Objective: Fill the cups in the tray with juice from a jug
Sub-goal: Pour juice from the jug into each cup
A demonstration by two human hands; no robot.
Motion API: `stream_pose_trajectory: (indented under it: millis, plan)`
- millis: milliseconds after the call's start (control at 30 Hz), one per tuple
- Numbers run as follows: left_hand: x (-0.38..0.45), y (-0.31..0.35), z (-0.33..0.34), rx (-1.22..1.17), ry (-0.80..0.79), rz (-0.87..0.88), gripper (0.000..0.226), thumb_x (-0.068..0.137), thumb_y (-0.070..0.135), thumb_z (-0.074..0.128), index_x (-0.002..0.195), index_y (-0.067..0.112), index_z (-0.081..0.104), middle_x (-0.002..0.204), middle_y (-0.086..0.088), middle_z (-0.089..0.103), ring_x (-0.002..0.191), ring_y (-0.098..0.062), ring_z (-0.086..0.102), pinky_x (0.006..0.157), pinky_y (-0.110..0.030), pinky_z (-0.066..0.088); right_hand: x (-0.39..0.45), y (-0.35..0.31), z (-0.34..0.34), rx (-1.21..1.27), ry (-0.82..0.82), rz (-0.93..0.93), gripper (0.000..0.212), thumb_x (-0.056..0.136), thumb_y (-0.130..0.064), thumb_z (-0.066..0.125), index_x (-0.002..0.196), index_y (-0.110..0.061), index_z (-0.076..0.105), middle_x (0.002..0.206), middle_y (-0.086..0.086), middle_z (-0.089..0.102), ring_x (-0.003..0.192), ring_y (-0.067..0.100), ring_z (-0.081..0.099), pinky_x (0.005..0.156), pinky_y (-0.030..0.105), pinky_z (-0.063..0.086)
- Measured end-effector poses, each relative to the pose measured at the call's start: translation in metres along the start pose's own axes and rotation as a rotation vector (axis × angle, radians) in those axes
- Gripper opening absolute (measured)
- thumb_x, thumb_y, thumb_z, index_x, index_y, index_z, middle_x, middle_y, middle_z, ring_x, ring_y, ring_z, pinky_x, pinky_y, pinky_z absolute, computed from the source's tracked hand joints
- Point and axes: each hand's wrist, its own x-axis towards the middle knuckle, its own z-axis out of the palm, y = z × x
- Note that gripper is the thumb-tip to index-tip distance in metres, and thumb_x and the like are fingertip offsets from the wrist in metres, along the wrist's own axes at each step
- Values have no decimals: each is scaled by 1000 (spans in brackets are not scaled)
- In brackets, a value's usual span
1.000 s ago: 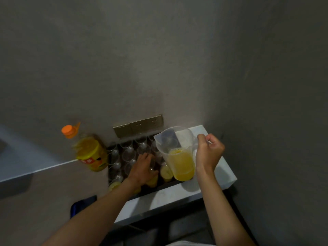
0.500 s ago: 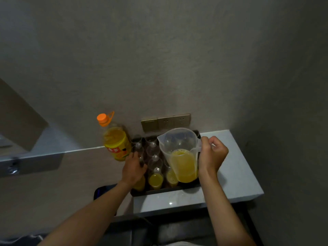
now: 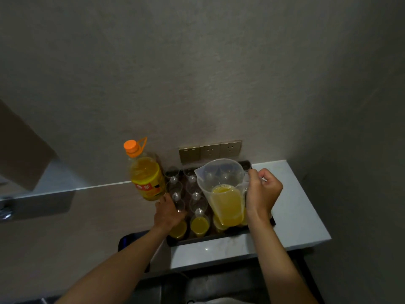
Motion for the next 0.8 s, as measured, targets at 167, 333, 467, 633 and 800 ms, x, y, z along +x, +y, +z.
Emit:
stream_pose_trajectory:
  millis: [167, 333, 467, 633, 800]
  plan:
    - [4, -12, 5, -88, -13, 9, 88, 71, 64, 73, 142, 23, 41, 137, -12, 55, 121, -40, 56, 95, -50, 51, -5, 1, 6, -9, 16, -3, 38, 89, -4, 64, 56, -9, 46, 47, -6, 39, 53, 15, 40, 56, 31, 44]
    - [15, -25, 13, -146, 44, 80, 70, 72, 63, 73, 129, 29, 51, 125, -3, 64, 110, -26, 62, 90, -43, 55, -8, 2, 8, -15, 20, -14, 39, 89, -3, 64, 56, -10, 44, 47, -6, 37, 53, 16, 38, 56, 31, 43]
    - [22, -31, 8, -147, 82, 108, 55, 67, 55, 79, 110, 32, 55, 106, 5, 65, 96, -14, 63, 79, -38, 56, -9, 1, 8, -22, 16, -19, 40, 89, -4, 64, 55, -11, 44, 45, -10, 36, 53, 15, 38, 56, 30, 42]
    - [-8, 2, -28, -219, 129, 148, 51, 64, 49, 78, 107, 28, 60, 104, 6, 65, 95, -14, 63, 79, -37, 56, -10, -1, 12, -35, -4, -34, 39, 90, -5, 65, 56, -9, 47, 45, -10, 38, 52, 15, 39, 56, 30, 42]
    - [-31, 26, -59, -337, 216, 189, 45, 69, 38, 83, 107, 33, 60, 105, 12, 67, 97, -8, 64, 81, -41, 58, -9, -11, 16, -29, -49, -49, 38, 89, -6, 64, 56, -10, 45, 46, -8, 37, 53, 16, 37, 54, 31, 39]
